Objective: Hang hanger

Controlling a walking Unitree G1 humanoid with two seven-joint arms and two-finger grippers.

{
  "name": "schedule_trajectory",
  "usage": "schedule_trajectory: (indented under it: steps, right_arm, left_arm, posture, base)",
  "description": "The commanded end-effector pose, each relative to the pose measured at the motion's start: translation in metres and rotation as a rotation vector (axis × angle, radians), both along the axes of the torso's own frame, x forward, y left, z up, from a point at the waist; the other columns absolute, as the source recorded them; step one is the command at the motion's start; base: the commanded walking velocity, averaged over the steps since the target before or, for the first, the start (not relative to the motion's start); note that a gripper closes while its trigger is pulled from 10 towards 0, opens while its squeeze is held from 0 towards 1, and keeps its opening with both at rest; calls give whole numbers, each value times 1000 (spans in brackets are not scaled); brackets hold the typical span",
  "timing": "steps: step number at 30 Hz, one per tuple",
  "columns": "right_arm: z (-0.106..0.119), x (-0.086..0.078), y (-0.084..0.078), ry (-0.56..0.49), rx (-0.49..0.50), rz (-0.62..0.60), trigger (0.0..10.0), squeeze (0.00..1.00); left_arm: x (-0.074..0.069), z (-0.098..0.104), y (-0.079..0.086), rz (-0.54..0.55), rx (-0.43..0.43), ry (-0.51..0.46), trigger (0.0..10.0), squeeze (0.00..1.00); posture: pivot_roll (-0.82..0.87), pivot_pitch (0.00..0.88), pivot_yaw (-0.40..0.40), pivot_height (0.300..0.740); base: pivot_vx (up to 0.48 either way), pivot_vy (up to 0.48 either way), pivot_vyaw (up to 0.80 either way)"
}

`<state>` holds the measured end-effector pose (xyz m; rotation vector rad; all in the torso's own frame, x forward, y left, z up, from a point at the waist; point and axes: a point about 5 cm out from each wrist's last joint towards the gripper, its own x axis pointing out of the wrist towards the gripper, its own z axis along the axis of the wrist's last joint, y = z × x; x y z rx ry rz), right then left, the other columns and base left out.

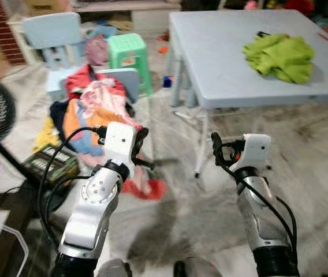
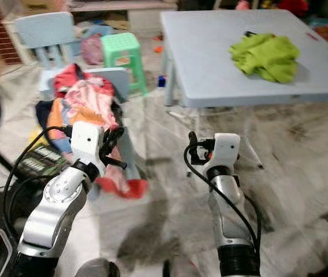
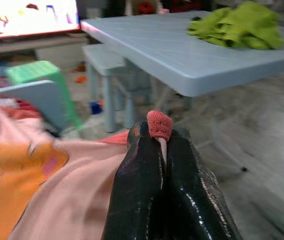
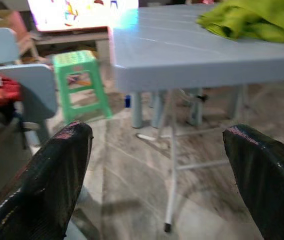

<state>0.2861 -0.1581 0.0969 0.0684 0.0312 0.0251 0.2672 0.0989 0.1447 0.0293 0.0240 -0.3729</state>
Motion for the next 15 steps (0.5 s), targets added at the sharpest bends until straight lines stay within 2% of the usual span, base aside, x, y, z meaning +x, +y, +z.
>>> schedule_trajectory:
  steps: [1,8,12,15]
  right_arm:
    - [-1,1,0,9,0,-3,10000,0]
    - [0,3,-3,6,-17,-21,10000,0]
    - [-2,4,-5,15,-31,-37,10000,0]
    - [-1,6,-6,13,-29,-45,10000,0]
  left_arm:
    - [1,6,1,-32,-11,-26,10000,0]
    - [0,8,-3,-75,-22,-36,10000,0]
    - [-4,5,-6,-112,9,-44,10000,0]
    - [-5,4,-6,-119,9,-38,10000,0]
  posture:
    - [25,56,-39,740]
    - [24,56,-42,740]
    - [24,56,-38,740]
    - [26,56,-38,740]
  base:
    - [0,0,-800]
    - [0,0,-800]
    - [0,0,-800]
    - [160,0,-800]
